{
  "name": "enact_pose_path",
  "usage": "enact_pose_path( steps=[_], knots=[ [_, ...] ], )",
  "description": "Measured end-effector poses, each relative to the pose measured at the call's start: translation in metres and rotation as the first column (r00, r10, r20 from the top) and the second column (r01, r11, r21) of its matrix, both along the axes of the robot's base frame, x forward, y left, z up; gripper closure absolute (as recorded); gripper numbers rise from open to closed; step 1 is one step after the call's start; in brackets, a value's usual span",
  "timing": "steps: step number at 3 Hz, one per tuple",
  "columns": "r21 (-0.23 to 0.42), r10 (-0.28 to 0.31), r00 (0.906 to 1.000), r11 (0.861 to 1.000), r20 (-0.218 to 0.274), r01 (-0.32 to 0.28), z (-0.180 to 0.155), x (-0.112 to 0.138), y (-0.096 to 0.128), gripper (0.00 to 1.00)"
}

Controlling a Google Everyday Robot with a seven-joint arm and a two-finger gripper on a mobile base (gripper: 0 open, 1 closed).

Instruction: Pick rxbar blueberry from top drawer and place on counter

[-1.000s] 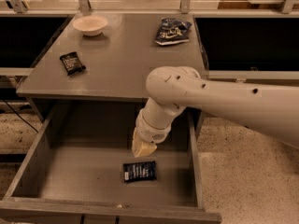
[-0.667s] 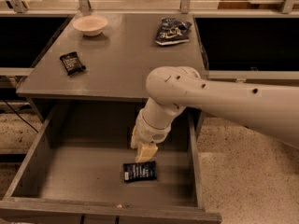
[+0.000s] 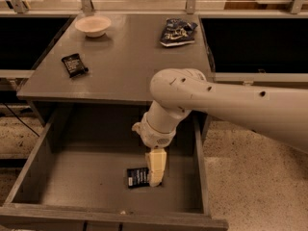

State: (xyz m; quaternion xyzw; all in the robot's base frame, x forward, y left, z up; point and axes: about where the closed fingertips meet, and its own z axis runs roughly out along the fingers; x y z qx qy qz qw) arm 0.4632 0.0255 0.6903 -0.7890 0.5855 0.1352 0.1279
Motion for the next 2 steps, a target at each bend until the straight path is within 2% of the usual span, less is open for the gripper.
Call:
enact_pose_path(
  steps=[2],
  knots=[
    [0.034,0.013,0.9989,0.999,-0.045,-0.011,-0.028,-0.006,0.0,0.0]
  ],
)
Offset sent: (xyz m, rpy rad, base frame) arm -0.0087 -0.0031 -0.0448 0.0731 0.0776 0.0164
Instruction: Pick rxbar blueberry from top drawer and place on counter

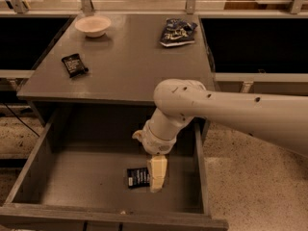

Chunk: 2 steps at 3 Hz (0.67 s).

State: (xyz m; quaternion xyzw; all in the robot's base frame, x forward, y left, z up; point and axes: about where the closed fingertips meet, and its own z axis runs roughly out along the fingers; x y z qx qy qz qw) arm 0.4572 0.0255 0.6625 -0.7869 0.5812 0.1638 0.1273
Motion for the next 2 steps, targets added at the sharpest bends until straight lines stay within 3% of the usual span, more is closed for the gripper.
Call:
enact_pose_path(
  steps=[1,2],
  knots=[
    [0.018,0.012,0.9992,1.0,-0.037,-0.011,-0.0227,-0.0053,0.0004,0.0],
    [0.018,0.012,0.9992,1.0,-0.037,-0.011,-0.0227,-0.0053,0.0004,0.0]
  ],
)
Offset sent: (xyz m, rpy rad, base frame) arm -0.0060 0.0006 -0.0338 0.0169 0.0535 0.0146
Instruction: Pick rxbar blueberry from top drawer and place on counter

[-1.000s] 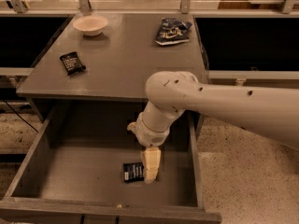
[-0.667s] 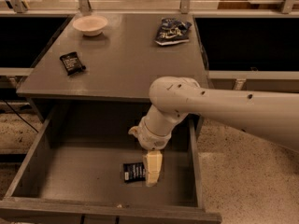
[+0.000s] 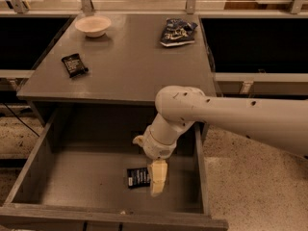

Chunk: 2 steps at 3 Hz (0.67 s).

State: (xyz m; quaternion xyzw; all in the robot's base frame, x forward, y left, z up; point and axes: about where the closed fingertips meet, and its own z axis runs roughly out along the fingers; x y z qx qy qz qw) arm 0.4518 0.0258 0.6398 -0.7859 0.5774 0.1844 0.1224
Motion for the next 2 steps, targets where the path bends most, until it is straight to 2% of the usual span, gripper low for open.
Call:
enact_pose_path(
  steps=[2],
  knots=[
    [0.018,0.011,0.9975,1.0,-0.069,-0.01,-0.032,-0.008,0.001,0.0]
  ],
)
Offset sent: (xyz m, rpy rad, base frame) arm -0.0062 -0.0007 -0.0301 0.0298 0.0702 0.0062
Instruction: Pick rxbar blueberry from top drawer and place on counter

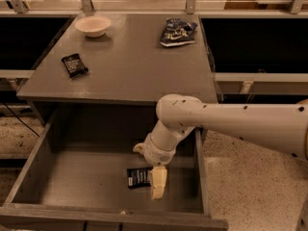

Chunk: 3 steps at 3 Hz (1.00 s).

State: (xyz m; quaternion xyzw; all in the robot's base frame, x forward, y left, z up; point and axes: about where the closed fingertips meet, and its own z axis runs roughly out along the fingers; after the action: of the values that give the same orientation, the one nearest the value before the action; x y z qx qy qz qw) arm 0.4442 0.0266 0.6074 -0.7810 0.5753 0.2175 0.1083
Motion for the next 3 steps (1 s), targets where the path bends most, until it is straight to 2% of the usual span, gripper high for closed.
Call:
enact_pose_path(
  steps=[2,3],
  knots=[
    [-0.015,0.007,0.9999,1.0,-0.011,-0.007,-0.0097,-0.0015,0.002,0.0],
    [-0.015,0.007,0.9999,1.0,-0.011,-0.007,-0.0097,-0.0015,0.002,0.26]
  ],
)
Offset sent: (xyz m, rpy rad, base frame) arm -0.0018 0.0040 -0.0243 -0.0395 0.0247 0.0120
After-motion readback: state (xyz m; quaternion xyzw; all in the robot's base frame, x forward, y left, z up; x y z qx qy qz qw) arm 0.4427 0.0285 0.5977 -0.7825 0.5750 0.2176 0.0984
